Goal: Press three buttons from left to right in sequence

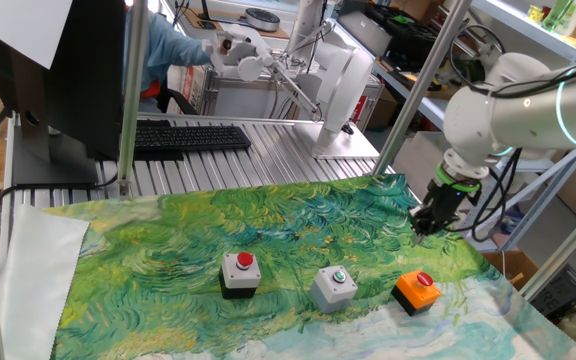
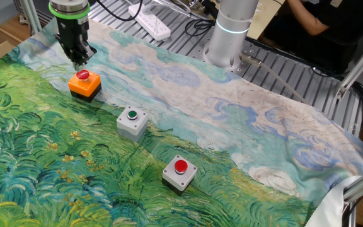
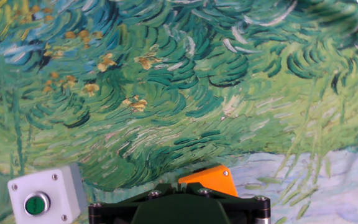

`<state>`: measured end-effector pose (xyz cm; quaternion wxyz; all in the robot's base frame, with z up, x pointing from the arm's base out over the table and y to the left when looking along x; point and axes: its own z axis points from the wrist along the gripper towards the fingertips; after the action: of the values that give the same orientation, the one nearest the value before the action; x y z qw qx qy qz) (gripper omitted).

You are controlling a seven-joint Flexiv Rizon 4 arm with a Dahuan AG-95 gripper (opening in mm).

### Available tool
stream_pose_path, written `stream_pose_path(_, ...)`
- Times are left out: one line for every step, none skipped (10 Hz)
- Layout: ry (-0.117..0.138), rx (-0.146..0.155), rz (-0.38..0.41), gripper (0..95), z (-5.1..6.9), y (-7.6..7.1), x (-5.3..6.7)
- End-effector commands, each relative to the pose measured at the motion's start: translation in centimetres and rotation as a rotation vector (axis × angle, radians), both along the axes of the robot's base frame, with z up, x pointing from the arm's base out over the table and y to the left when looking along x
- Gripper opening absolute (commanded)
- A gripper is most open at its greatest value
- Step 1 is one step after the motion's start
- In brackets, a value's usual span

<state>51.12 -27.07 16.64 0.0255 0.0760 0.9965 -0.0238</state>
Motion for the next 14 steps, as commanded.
stream_pose_path(-0.002, 0.003, -0.047, 0.0, 0.02, 0.0, -0.08)
stream_pose_path(-0.01, 0.006, -0.097, 0.0, 0.02, 0.0, -0.08)
stream_pose_path(-0.011, 0.007, -0.115, 0.0, 0.02, 0.0, -0.08)
stream_pose_path(-0.012, 0.008, -0.176, 0.0, 0.02, 0.0, -0.08)
stream_pose_path(-0.009, 0.01, -0.244, 0.0, 0.02, 0.0, -0.08)
stream_pose_path(-0.003, 0.011, -0.292, 0.0, 0.02, 0.0, -0.08)
stream_pose_path(-0.002, 0.011, -0.31, 0.0, 0.02, 0.0, -0.08)
stream_pose_path(-0.001, 0.009, -0.326, 0.0, 0.02, 0.0, -0.08)
stream_pose_path(0.003, 0.004, -0.333, 0.0, 0.02, 0.0, -0.08)
stream_pose_path(0.008, 0.003, -0.349, 0.0, 0.02, 0.0, -0.08)
stream_pose_path(0.01, 0.001, -0.364, 0.0, 0.02, 0.0, -0.08)
stream_pose_path(0.014, 0.001, -0.379, 0.0, 0.02, 0.0, -0.08)
stream_pose_path(0.016, 0.001, -0.393, 0.0, 0.02, 0.0, -0.08)
stream_pose_path(0.016, 0.003, -0.428, 0.0, 0.02, 0.0, -0.08)
